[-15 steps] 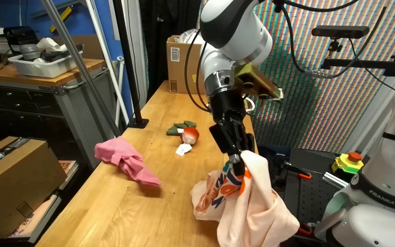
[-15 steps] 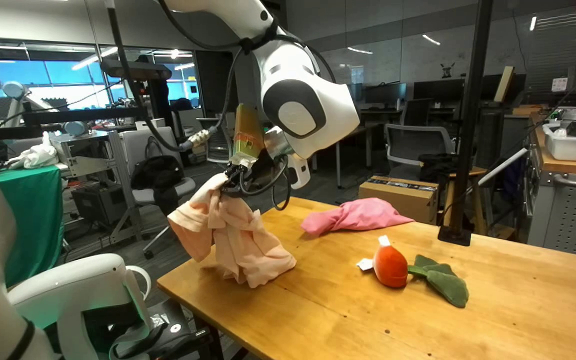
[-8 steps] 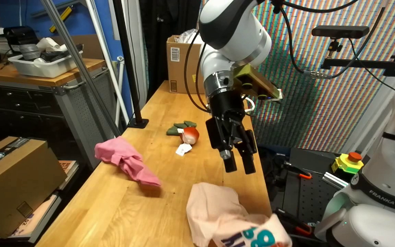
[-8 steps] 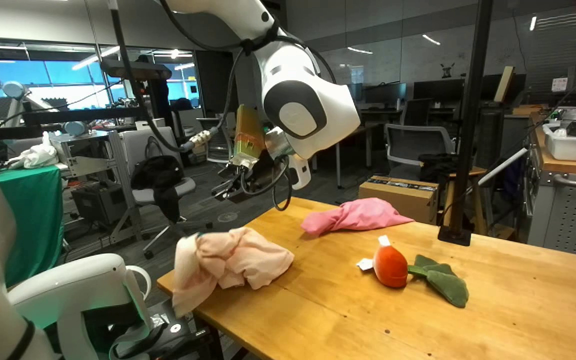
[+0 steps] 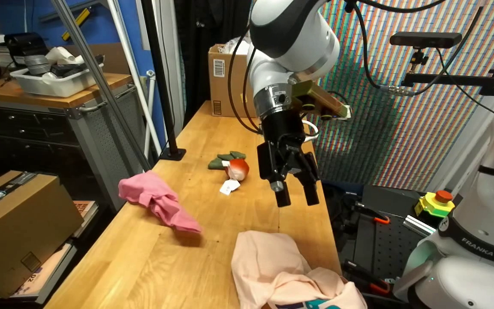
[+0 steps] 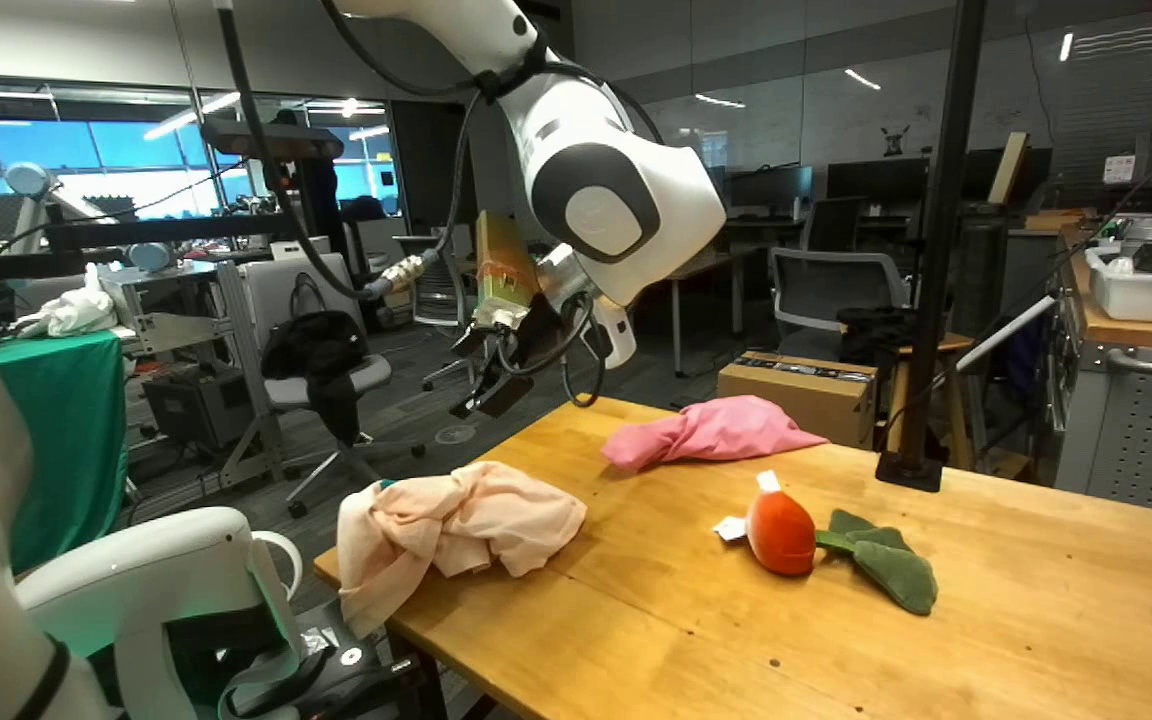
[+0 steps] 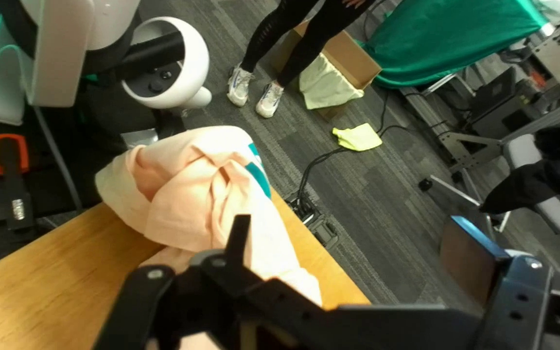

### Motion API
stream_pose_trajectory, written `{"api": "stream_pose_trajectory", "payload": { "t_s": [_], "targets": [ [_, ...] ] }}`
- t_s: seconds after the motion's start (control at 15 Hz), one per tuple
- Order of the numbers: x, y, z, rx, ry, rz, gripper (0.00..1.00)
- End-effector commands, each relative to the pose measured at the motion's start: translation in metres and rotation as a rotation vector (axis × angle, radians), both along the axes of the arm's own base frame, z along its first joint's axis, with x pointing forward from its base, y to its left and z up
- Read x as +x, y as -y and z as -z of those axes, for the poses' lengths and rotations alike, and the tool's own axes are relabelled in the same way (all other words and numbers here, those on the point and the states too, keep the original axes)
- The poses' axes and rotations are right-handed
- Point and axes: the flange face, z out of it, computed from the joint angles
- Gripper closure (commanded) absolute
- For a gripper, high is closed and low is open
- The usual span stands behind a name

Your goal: Spread the objects across on the table

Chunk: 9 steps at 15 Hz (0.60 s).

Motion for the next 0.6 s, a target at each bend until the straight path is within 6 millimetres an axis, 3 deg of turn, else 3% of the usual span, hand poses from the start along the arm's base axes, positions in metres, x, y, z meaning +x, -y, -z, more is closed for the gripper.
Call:
{"api": "stream_pose_trajectory", "payload": {
  "t_s": [0.0, 0.33, 0.53],
  "targets": [
    [-0.004, 0.008, -0.045, -0.148, 0.069, -0.054, 0.0],
    [-0.036, 0.02, -0.123, -0.273, 0.207, -0.167, 0.0],
    [-0.07, 0.025, -0.172, -0.293, 0.316, -0.212, 0.0]
  ]
}}
